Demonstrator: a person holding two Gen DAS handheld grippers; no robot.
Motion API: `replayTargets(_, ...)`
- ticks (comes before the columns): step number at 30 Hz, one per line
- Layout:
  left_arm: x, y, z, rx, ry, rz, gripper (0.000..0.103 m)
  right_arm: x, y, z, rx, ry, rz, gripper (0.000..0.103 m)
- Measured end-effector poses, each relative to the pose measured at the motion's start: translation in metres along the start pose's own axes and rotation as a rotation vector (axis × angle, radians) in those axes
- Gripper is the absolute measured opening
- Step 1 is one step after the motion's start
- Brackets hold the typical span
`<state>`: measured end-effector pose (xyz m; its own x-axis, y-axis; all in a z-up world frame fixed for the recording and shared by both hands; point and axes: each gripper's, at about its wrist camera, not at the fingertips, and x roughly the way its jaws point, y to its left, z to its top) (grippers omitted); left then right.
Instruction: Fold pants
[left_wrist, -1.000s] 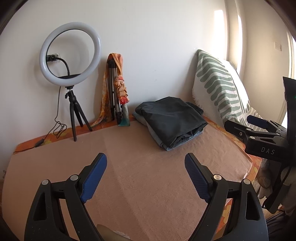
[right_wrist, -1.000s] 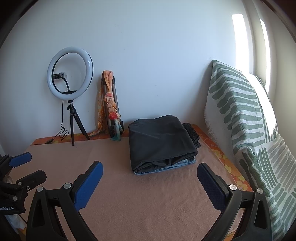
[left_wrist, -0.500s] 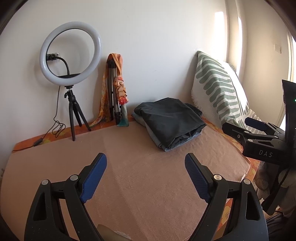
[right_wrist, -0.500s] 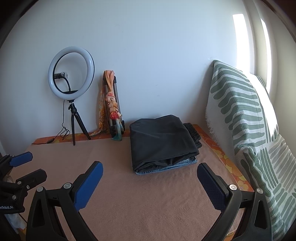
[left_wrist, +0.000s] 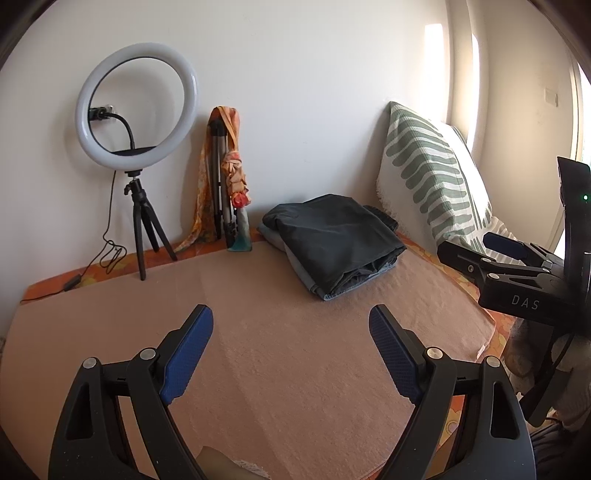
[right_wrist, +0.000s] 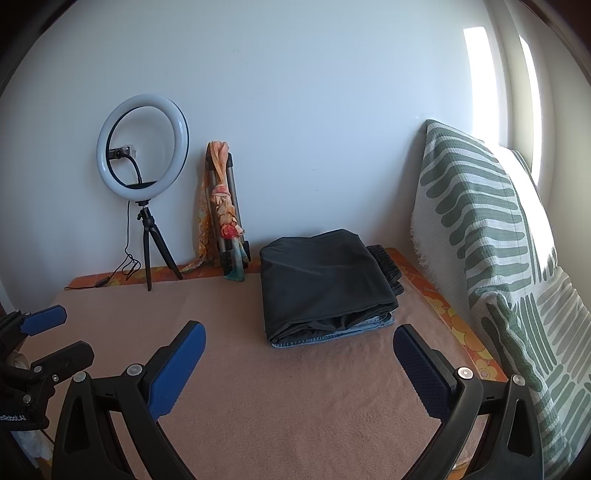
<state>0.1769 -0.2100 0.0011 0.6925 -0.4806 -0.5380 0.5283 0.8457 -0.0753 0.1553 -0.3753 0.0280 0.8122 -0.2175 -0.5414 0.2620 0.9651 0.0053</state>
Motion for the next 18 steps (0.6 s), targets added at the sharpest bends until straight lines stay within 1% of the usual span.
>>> replayTargets(10,0.0019,0.0002,-0.0019,0.000,0.010,0.006,0.087,-0.0027,0.0018,-0.0003,0.005,-0.001,0.002,0.103)
replayTargets(18,0.0006,0.0000,-0.0026,0.017,0.000,0.023,0.087,-0.0030,0.0030,-0.0011,0.012,0.002,0.007,0.103)
